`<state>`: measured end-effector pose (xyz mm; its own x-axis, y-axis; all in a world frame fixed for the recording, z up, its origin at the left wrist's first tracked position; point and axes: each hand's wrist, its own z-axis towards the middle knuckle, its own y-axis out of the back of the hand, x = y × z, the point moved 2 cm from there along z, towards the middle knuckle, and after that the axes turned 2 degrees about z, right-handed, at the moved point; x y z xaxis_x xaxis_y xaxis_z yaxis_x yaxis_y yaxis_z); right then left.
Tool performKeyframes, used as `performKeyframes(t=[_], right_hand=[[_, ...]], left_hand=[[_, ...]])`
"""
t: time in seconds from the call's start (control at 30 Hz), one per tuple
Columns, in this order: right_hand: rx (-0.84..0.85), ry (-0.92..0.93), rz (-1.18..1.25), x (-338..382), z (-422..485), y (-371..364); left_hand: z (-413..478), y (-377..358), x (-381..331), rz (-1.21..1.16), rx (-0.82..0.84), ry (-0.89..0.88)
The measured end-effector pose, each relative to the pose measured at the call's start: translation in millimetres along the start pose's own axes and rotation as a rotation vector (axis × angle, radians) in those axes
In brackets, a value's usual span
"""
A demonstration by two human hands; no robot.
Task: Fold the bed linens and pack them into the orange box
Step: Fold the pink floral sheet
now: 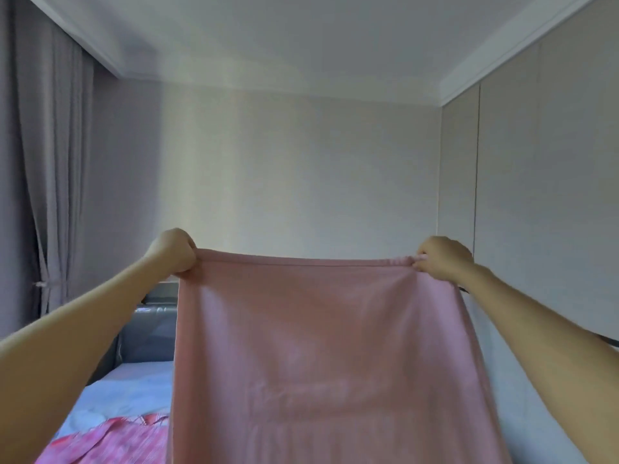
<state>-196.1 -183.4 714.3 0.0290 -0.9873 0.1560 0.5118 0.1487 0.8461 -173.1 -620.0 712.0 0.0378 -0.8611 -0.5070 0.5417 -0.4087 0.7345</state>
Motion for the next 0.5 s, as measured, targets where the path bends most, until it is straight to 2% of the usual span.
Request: performKeyframes(t=[0.07,0.13,0.23,0.3,0.4,0.5], right_hand=[[-0.120,-0.047,0.045,9,23,-35],[-0.285,-0.108,0.189,20,48,-31],[-0.641,-0.075,0.413,42,82,10],[-0.821,-0.007,0.463,54,91,40],[-0.923,0.076,0.444,53,93,62],[-0.940,0.154,0.435,44,74,60]], left_hand=[[22,-24,8,-0.019,-0.164,0.028],[51,-20,7,-0.198,-0.325,0.001],[93,22,-4,-0.510,-0.549,-0.099],[100,51,-15,-0.691,-0.648,-0.168],[85,80,-27,-0.785,-0.687,-0.275],[61,90,-12,-0.708,-0.687,-0.336]])
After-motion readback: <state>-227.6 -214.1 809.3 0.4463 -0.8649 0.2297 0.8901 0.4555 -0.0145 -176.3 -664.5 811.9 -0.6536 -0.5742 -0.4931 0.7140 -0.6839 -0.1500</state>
